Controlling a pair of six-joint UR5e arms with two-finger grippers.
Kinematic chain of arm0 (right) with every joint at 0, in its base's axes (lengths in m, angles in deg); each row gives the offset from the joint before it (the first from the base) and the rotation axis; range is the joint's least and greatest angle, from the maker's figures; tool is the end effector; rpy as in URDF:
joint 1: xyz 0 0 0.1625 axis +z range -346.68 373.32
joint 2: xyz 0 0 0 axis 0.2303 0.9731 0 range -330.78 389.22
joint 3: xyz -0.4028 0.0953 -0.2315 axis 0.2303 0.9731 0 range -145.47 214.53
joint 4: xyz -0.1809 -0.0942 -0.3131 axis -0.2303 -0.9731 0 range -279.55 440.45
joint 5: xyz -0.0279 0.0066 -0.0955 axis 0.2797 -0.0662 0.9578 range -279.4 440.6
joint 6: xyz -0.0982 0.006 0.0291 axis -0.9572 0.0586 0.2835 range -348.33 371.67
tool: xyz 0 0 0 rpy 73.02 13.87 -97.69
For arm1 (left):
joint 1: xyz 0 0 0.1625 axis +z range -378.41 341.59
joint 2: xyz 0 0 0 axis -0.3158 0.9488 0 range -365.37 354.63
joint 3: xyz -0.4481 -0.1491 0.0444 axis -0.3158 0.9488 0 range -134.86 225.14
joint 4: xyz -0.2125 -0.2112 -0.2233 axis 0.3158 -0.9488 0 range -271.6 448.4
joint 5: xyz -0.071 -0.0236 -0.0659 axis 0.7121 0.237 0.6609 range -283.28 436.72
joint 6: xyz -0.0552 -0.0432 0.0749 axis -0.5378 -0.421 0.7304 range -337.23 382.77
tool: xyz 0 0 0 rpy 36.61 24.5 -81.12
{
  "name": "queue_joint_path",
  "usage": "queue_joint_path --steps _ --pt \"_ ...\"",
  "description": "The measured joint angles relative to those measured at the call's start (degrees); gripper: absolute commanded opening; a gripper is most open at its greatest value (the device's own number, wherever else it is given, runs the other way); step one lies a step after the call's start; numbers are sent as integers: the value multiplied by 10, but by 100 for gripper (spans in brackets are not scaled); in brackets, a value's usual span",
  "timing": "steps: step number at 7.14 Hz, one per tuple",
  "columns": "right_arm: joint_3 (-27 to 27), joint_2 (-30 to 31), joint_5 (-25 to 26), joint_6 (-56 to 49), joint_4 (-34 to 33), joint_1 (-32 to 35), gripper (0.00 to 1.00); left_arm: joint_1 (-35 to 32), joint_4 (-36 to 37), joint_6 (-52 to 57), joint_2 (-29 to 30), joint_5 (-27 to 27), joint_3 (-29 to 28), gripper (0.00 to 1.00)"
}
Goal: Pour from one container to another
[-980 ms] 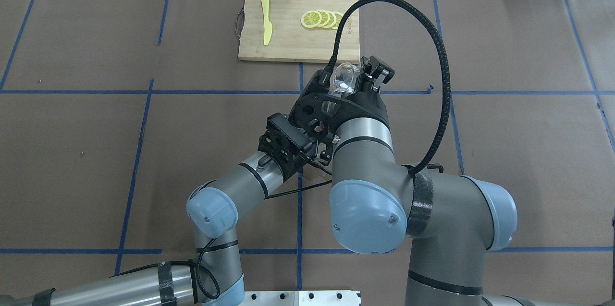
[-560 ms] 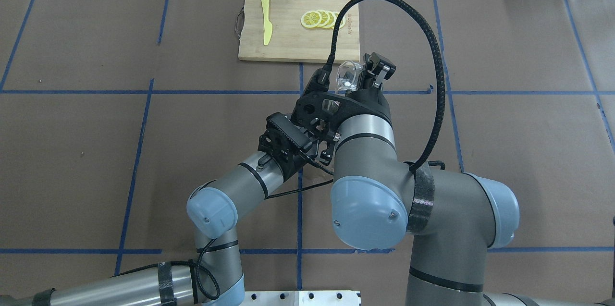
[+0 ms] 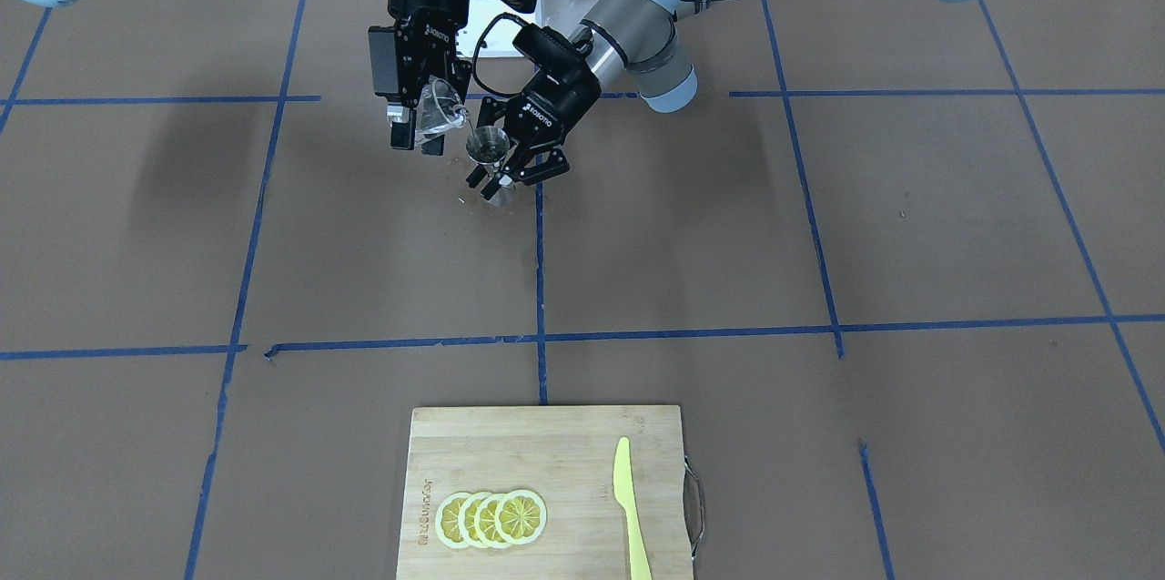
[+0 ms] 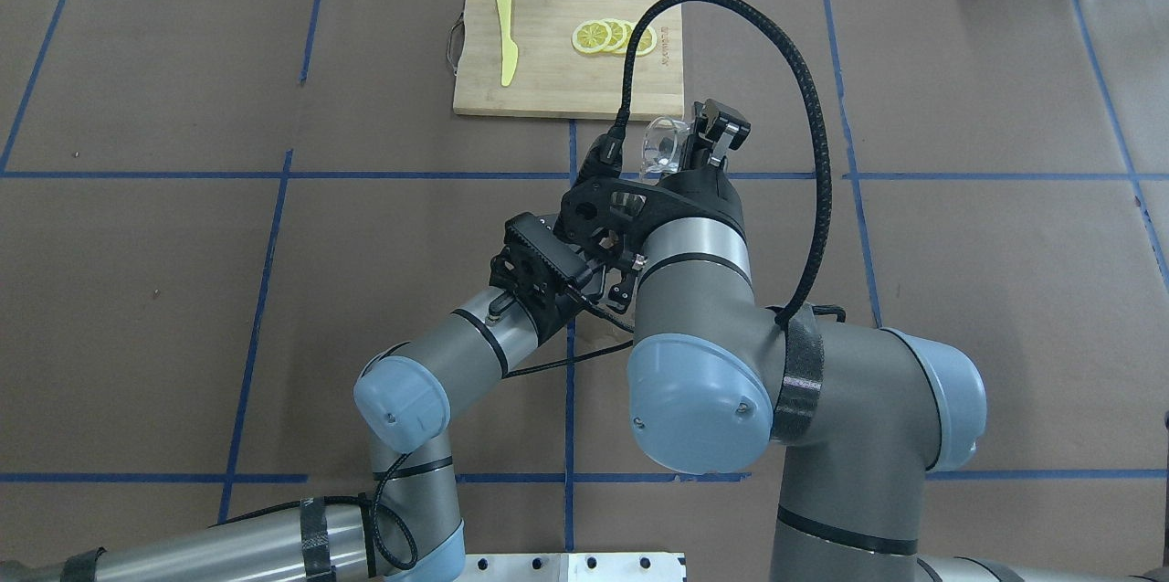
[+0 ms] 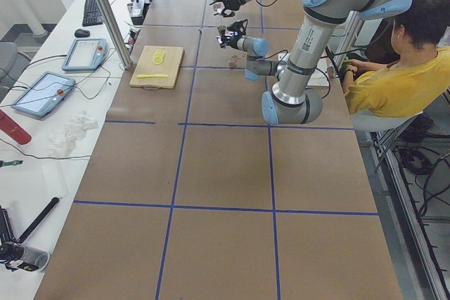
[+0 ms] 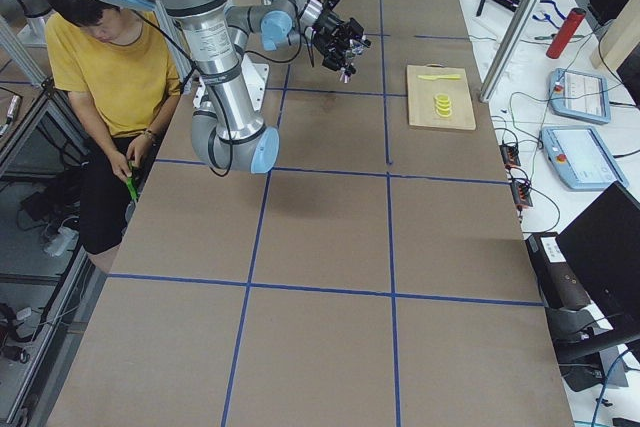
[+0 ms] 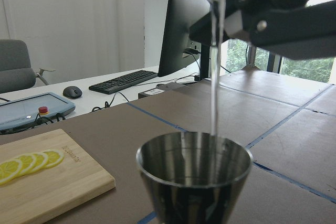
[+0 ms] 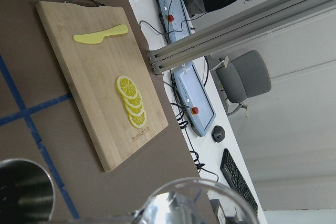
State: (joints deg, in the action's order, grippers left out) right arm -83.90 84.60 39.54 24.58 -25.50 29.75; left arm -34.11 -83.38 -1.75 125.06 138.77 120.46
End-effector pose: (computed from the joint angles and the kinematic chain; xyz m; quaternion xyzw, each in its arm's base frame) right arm -0.4629 -0.3563 0.2144 0.5251 0.0276 -0.2784 0.8037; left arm 0.6040 -0.3581 0.2495 0.6177 0.5015 0.0646 0.6023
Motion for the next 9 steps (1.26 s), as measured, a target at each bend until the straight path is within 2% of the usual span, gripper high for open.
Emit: queue_joint_path --steps 4,9 --pt "2 0 -1 14 7 0 0 0 -2 0 0 1 0 0" --pt "28 9 -17 222 123 3 0 -9 -3 0 1 1 2 0"
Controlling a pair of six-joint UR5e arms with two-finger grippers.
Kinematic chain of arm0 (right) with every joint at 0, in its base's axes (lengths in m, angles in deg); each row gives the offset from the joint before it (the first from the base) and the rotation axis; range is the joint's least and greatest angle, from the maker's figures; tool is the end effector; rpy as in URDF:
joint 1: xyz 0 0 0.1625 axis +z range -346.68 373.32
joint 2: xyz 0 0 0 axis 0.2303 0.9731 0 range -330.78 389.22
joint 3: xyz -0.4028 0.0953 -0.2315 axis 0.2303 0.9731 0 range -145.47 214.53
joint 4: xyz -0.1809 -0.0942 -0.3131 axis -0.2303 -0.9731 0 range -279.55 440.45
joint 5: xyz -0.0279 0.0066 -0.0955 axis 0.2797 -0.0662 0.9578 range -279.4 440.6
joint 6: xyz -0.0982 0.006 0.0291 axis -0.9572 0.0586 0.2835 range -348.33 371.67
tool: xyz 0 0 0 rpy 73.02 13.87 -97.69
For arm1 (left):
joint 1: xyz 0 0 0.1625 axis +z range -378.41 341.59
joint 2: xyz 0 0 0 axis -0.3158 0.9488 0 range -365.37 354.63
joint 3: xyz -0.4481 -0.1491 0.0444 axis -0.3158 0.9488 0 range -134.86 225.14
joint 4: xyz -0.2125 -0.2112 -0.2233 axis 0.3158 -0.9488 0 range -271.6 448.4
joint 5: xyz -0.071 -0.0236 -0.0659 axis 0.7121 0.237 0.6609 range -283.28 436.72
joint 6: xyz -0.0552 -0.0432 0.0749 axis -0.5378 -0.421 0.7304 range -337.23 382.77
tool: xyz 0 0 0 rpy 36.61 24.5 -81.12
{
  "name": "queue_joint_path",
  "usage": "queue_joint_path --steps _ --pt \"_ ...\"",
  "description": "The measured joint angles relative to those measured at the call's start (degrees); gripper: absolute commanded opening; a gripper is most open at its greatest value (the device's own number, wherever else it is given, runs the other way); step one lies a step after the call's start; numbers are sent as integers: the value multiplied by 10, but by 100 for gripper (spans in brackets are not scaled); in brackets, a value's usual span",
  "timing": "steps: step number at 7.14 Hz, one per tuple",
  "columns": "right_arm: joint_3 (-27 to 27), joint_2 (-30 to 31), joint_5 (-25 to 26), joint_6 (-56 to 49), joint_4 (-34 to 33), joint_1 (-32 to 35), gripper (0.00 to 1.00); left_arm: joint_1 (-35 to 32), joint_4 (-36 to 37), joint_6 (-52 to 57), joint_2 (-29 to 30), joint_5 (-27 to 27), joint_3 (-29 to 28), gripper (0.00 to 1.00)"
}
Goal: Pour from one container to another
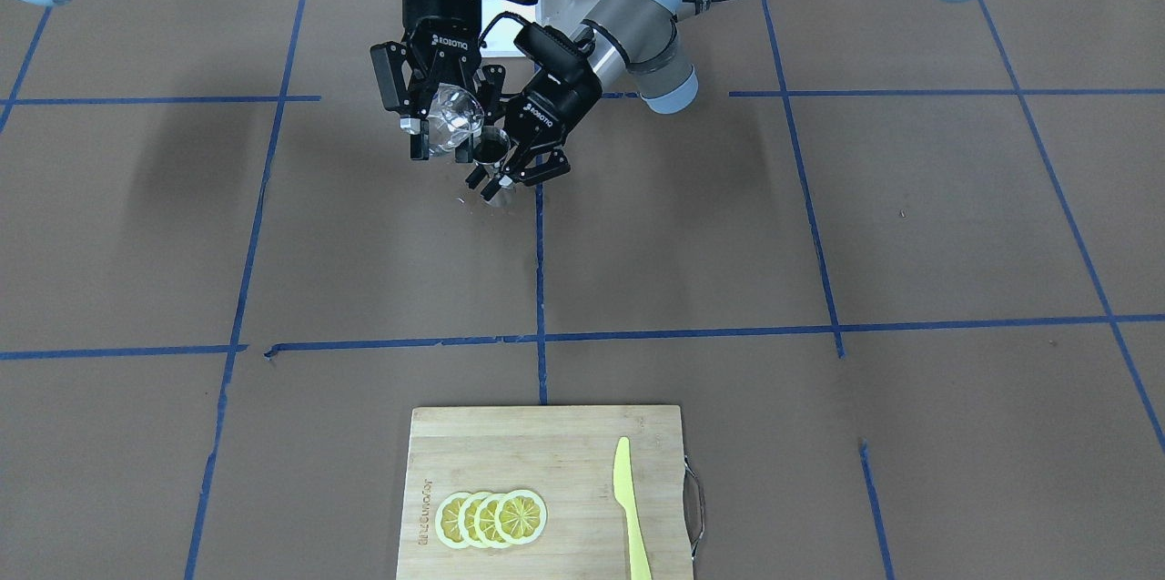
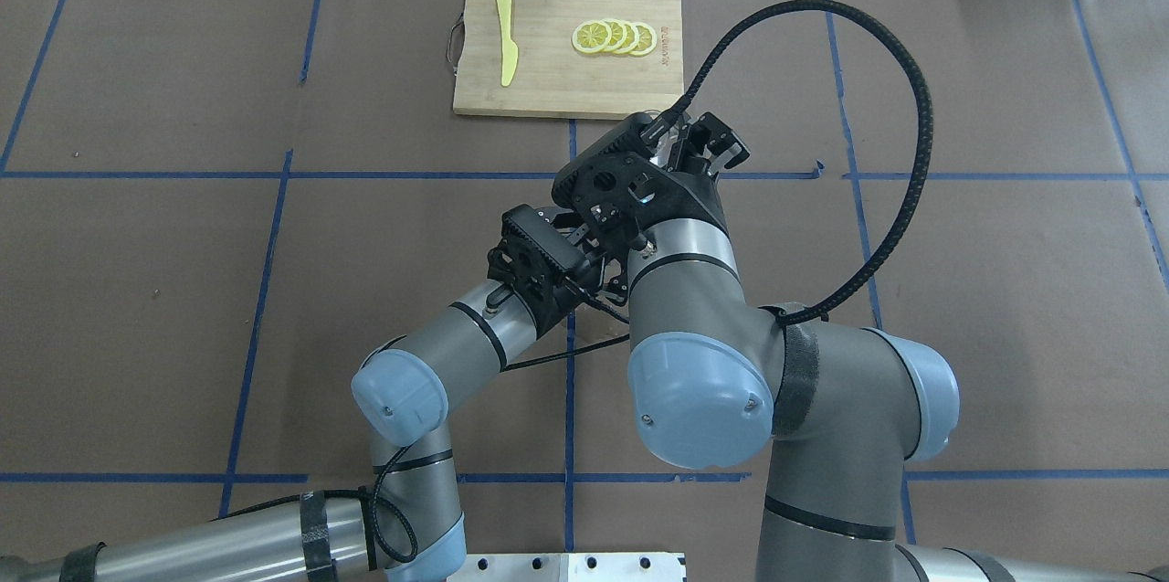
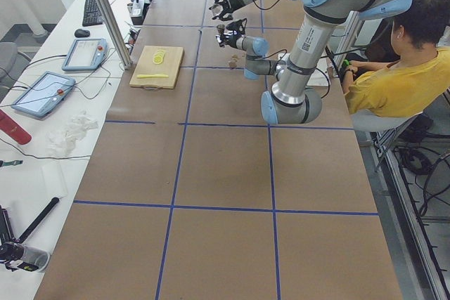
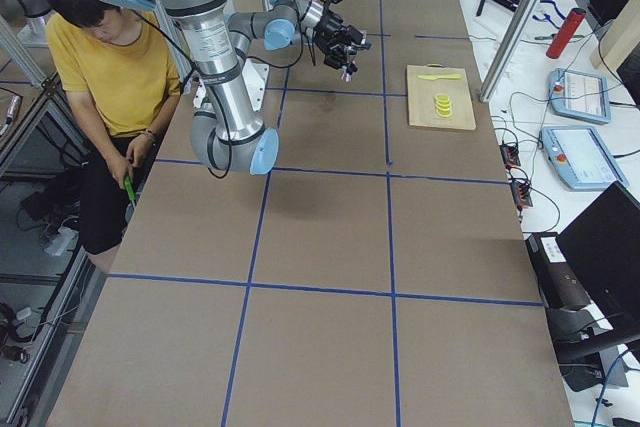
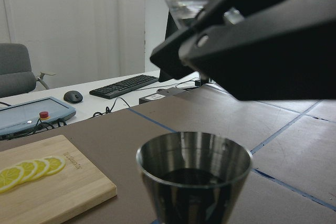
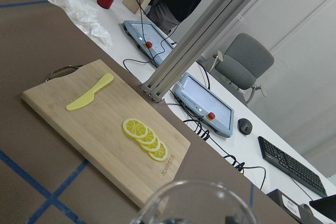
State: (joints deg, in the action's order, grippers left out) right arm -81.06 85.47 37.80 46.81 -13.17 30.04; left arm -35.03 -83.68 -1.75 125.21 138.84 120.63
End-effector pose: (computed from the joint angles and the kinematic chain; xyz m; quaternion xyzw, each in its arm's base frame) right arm -0.4717 -0.3596 0.2134 0.5376 -0.1403 -0.0878 0.8268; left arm 0.5971 -0.3673 0.2463 0.6227 0.4999 0.0578 0.5991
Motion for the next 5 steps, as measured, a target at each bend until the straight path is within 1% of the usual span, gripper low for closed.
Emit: queue_joint_path --steps 1,3,4,5 --pt "-1 9 -8 28 27 5 0 -10 -1 -1 0 0 0 0" --pt "-14 42 -30 102 51 19 0 -50 1 -5 -8 -1 4 0" --pt "-28 66 -40 145 55 26 0 -76 3 -7 -25 -2 21 0" --pt "-35 94 -44 188 66 33 0 -97 4 -11 -55 -2 49 0"
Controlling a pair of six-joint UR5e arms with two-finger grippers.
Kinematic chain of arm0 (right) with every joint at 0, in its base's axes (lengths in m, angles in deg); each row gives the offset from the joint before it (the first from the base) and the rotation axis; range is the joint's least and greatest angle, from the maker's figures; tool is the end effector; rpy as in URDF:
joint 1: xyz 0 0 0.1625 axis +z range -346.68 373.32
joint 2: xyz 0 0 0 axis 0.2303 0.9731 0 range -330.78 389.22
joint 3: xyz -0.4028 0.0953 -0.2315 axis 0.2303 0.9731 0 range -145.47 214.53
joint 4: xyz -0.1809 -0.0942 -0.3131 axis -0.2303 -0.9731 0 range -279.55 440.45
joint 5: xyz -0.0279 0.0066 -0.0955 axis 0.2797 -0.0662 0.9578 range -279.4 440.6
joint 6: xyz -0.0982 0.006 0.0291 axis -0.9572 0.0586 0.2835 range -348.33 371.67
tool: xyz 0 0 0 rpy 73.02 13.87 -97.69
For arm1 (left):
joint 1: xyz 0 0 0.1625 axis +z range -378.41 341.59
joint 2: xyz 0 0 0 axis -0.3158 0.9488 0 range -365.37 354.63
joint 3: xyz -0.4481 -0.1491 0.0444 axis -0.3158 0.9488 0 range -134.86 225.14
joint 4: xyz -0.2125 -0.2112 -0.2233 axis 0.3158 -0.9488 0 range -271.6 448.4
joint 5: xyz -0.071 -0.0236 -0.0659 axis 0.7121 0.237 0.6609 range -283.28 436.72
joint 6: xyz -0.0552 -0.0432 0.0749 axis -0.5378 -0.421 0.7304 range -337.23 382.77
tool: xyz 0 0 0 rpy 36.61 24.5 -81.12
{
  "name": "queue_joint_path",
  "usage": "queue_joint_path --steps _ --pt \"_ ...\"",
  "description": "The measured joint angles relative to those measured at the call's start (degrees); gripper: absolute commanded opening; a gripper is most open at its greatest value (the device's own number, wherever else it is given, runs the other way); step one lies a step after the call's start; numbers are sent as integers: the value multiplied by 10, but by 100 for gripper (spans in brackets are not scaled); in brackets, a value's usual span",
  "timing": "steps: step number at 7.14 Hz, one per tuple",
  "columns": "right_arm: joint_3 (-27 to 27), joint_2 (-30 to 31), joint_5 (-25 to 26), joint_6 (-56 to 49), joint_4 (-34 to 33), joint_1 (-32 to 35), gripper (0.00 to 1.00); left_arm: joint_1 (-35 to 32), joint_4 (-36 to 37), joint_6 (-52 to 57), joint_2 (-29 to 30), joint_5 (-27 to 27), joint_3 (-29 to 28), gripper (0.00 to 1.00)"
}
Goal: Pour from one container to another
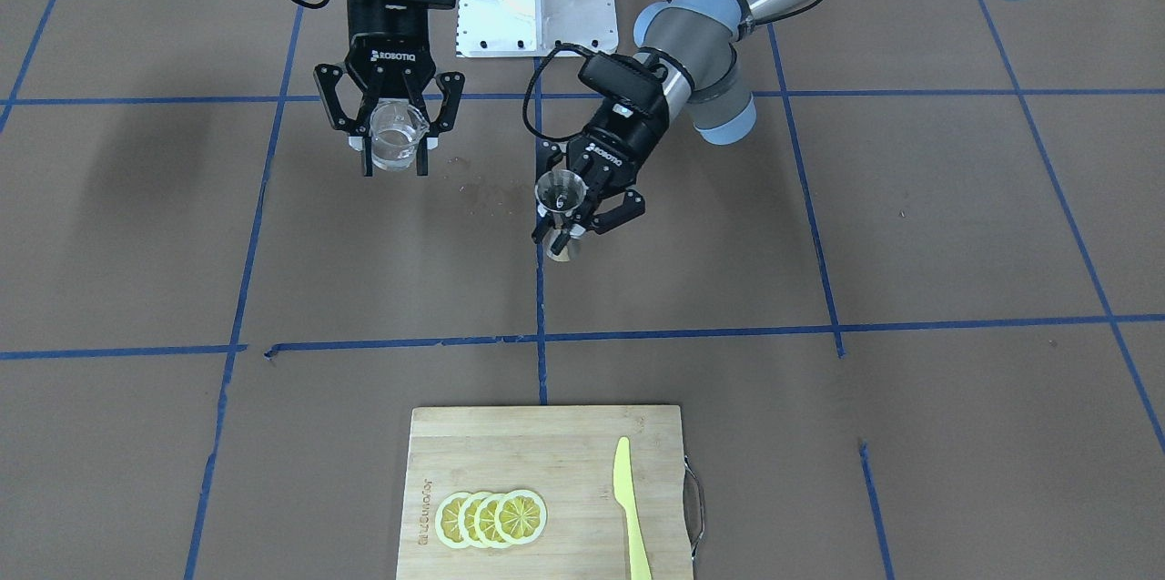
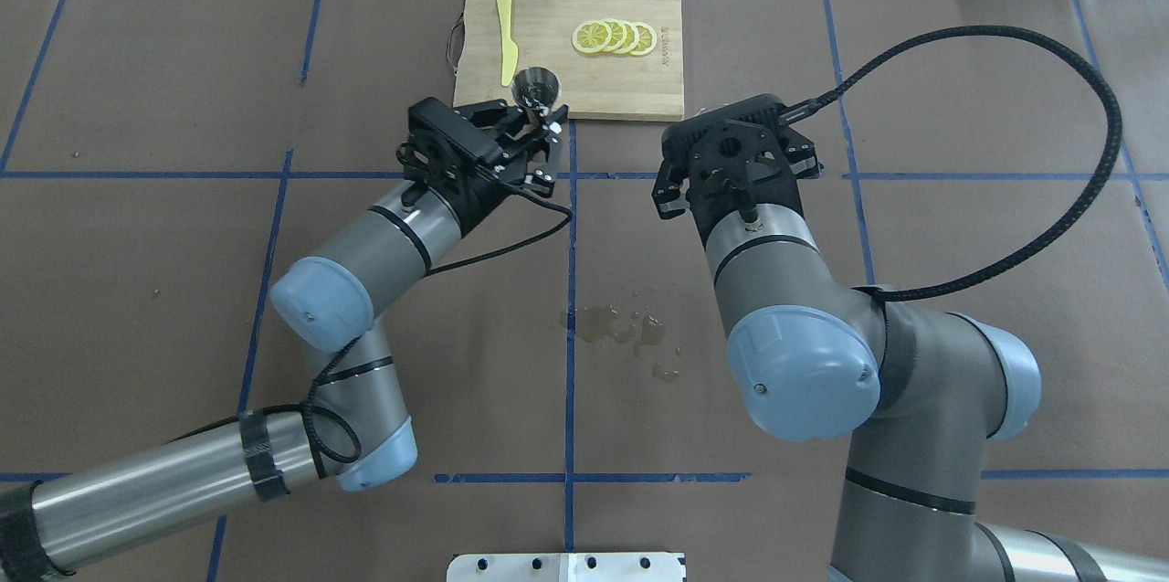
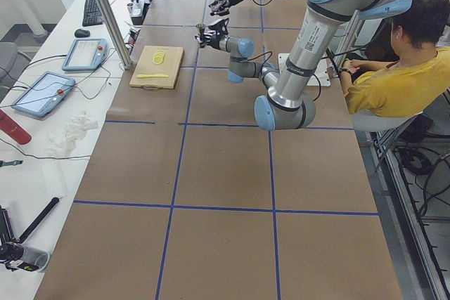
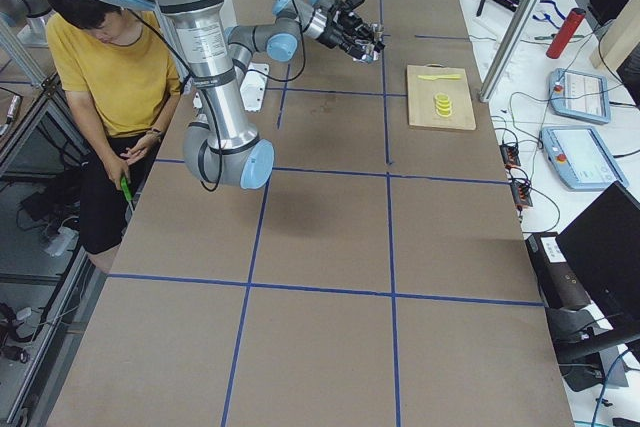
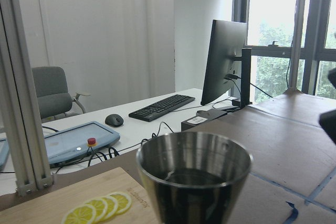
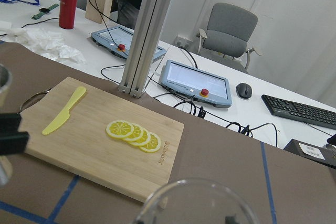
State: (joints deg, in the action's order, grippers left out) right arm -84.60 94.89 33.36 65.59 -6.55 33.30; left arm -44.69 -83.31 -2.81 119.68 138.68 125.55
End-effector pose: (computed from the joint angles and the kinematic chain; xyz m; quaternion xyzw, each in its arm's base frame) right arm -0.4203 -0.3689 0.2727 0.4905 -0.2378 0.0559 0.8365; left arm 0.4977 -0.4481 0.2787 0.6565 0.4464 0.0038 0.6080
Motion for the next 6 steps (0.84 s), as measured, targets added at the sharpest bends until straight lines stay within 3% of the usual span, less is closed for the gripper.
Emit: queue_joint_path --steps 3,4,6 --pt "-2 101 -1 55 90 8 0 -38 -4 -83 -119 -7 54 0" --pt "3 115 -1 57 103 9 0 -43 -16 -98 -183 -13 74 0" --pt "16 118 -2 58 110 13 0 -48 -111 -107 -333 -18 108 0"
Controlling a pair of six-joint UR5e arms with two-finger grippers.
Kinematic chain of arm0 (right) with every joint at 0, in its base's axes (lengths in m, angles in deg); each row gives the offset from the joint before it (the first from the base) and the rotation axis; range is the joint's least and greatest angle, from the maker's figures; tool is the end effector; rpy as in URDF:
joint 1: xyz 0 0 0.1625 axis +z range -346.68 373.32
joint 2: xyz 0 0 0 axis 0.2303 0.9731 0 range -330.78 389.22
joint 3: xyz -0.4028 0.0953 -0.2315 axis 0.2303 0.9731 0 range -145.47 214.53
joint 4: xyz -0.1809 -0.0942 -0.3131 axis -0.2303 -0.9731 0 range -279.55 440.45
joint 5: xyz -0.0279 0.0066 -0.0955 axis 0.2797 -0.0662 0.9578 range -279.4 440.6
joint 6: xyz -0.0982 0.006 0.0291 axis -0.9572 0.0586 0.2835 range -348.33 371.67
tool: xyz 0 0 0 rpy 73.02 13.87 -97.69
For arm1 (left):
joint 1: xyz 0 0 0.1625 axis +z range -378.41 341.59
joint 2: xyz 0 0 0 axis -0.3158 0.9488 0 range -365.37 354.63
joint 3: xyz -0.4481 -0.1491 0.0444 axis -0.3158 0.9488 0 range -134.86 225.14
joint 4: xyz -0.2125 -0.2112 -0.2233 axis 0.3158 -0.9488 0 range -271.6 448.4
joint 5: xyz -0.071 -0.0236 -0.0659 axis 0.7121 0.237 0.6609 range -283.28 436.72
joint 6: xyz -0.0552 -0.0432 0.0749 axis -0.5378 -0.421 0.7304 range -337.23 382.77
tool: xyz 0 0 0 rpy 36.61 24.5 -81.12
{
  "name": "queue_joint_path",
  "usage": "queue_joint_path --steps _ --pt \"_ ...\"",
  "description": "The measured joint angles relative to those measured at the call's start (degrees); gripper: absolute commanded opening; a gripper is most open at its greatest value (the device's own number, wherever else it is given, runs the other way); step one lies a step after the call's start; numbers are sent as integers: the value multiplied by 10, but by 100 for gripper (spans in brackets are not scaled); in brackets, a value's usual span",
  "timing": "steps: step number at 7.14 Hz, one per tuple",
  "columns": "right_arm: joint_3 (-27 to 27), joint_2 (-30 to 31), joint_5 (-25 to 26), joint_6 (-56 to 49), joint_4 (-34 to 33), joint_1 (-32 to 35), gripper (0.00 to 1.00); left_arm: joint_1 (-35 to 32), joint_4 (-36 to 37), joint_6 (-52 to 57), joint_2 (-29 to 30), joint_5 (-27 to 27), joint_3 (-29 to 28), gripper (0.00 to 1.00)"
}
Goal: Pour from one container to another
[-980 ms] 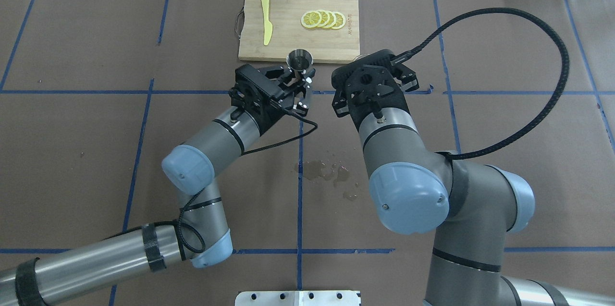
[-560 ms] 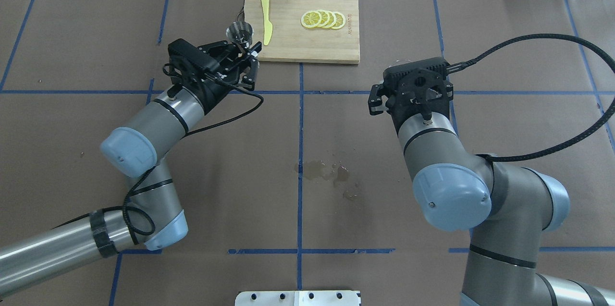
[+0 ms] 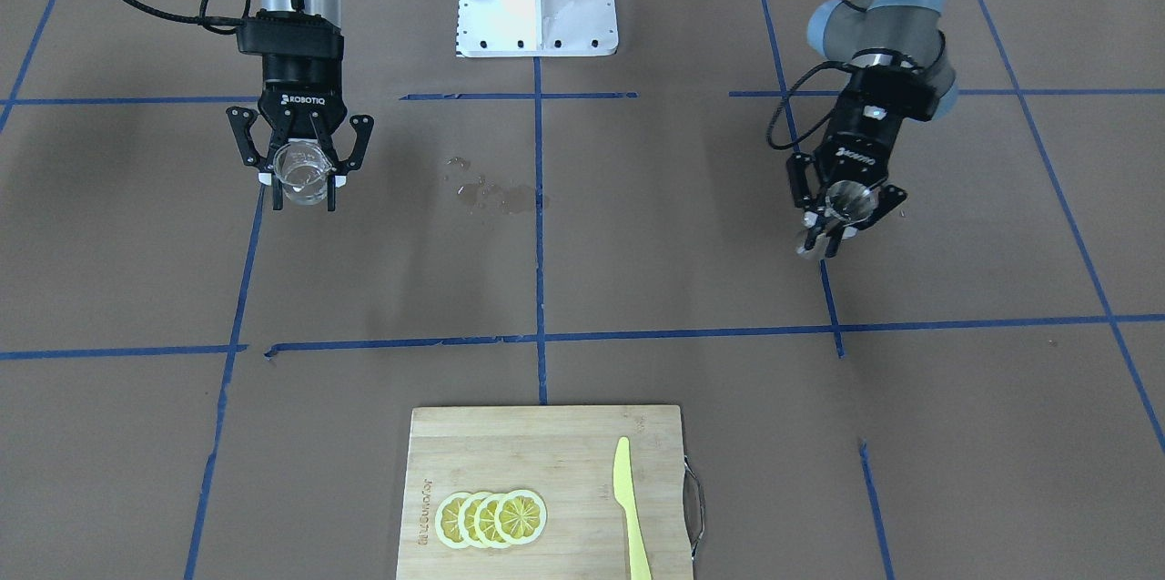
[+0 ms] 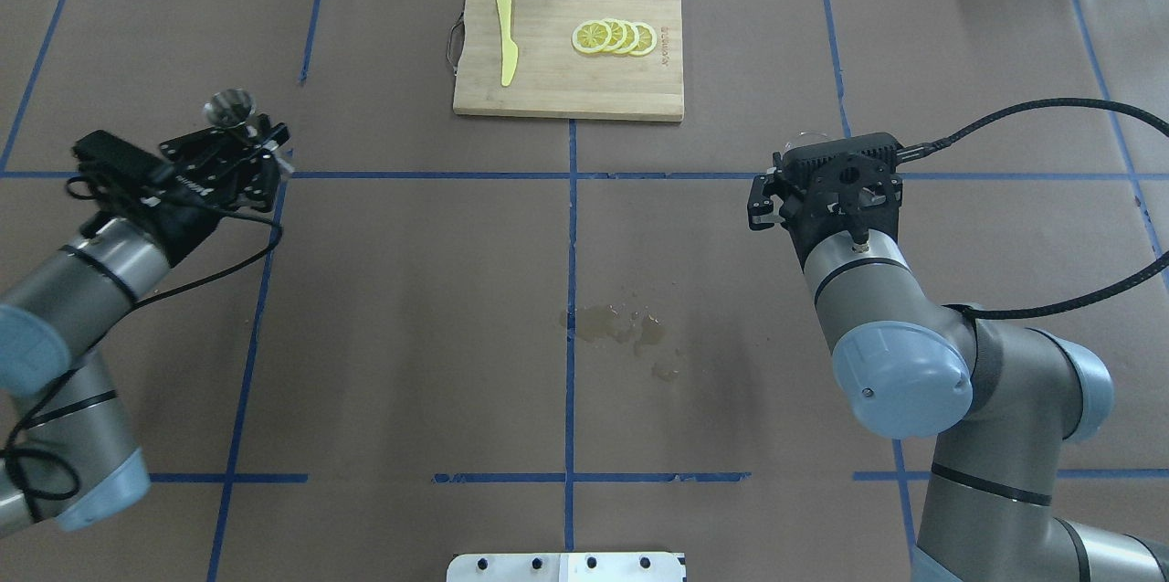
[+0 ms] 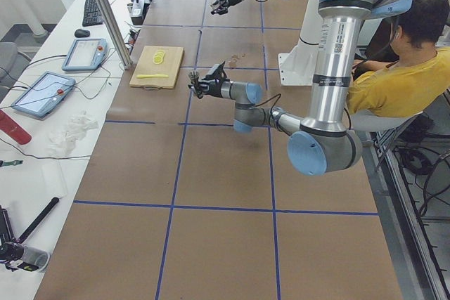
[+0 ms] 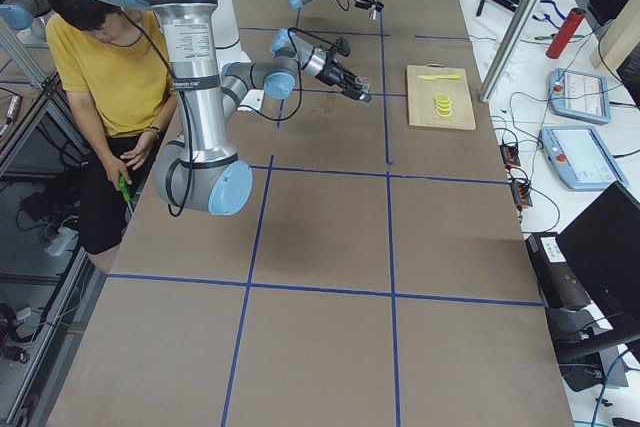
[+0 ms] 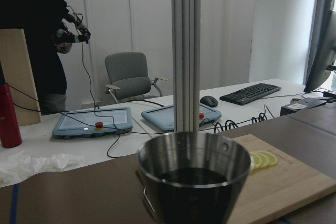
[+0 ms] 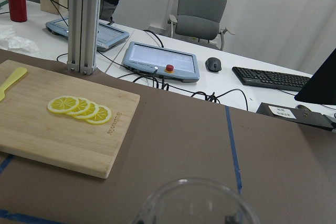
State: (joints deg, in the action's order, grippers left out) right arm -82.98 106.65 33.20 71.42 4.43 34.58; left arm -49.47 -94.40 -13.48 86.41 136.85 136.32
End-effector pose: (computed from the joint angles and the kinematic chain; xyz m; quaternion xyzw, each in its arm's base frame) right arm -0.3830 -0.3667 0.3642 0.4755 -0.2407 0.0996 0.8403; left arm 0.2834 -0.3859 0.5104 0.6110 0.4126 -0.0600 0.6730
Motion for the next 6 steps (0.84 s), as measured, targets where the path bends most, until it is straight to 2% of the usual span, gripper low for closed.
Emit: queue_joint_path --steps 2,3,6 --pt "8 -1 0 0 1 1 0 0 -58 -1 -110 -6 1 0" --pt "11 -1 0 0 1 2 0 2 -66 -16 -138 -20 -11 0" --pt "23 -2 0 6 1 0 0 16 -79 -173 -152 -88 -55 0"
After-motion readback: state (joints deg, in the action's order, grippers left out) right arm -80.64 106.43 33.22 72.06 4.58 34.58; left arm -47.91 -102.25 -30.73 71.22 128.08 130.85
